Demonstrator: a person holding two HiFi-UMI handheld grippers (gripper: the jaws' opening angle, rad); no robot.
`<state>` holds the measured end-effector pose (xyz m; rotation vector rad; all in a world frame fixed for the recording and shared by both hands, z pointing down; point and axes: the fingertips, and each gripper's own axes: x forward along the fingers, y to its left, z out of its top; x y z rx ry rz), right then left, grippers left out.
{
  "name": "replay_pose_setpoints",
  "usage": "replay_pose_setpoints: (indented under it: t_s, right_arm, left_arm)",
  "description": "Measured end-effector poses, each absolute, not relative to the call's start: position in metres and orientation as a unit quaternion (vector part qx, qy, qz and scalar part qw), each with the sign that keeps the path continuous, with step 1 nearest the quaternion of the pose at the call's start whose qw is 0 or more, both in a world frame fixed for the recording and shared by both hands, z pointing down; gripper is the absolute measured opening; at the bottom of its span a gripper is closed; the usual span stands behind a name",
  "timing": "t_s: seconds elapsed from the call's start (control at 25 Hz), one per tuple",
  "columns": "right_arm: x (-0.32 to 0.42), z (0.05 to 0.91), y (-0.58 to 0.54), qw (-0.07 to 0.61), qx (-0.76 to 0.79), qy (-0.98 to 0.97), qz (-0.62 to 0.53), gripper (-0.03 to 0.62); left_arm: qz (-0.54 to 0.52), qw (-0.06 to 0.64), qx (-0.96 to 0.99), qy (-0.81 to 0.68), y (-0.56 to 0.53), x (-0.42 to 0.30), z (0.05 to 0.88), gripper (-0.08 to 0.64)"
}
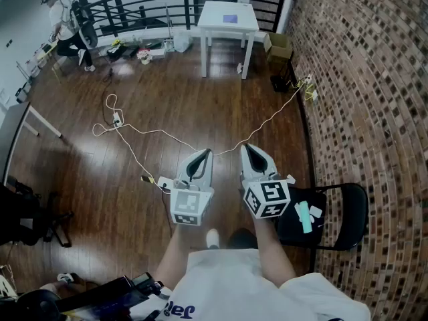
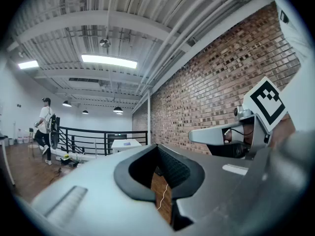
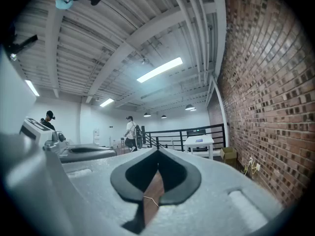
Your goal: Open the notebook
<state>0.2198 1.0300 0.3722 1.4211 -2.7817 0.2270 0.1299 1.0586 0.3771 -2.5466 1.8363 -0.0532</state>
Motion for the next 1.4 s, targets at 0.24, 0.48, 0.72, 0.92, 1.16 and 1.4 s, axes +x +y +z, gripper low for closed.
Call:
replay_pose_setpoints:
  t_s: [0.24, 0.48, 0.72, 0.92, 1.16, 1.4]
  right_arm:
    - [0.223, 0.387, 0.942, 0.002, 0.455, -0.887, 0.076, -0.012]
    - [0.237, 0.382, 0.812, -0.010, 0.454, -0.888, 0.072, -0.012]
    - [0.264, 0.360, 0.690, -0.033, 0.455, -0.886, 0.080, -0.012]
    - [0.285, 0.385, 0.611, -0.013, 0.471, -0.875, 0.112, -0.011]
    - [0.262, 0.412, 0.537, 0.013, 0.456, -0.882, 0.120, -0.012]
    - [0.217, 0.423, 0.429, 0.038, 0.445, -0.887, 0.117, -0.012]
  left_arm:
    - [-0.011, -0.017, -0.798, 0.602, 0.977, 0.115, 0.397, 0.014]
    - [-0.021, -0.026, -0.799, 0.601, 0.850, 0.130, 0.398, 0.014]
    - [-0.014, -0.012, -0.811, 0.585, 0.713, 0.158, 0.374, 0.014]
    - [-0.022, -0.023, -0.804, 0.594, 0.643, 0.162, 0.381, 0.014]
    - [-0.019, -0.042, -0.799, 0.599, 0.561, 0.145, 0.400, 0.014]
    - [-0.003, -0.055, -0.799, 0.598, 0.450, 0.109, 0.415, 0.014]
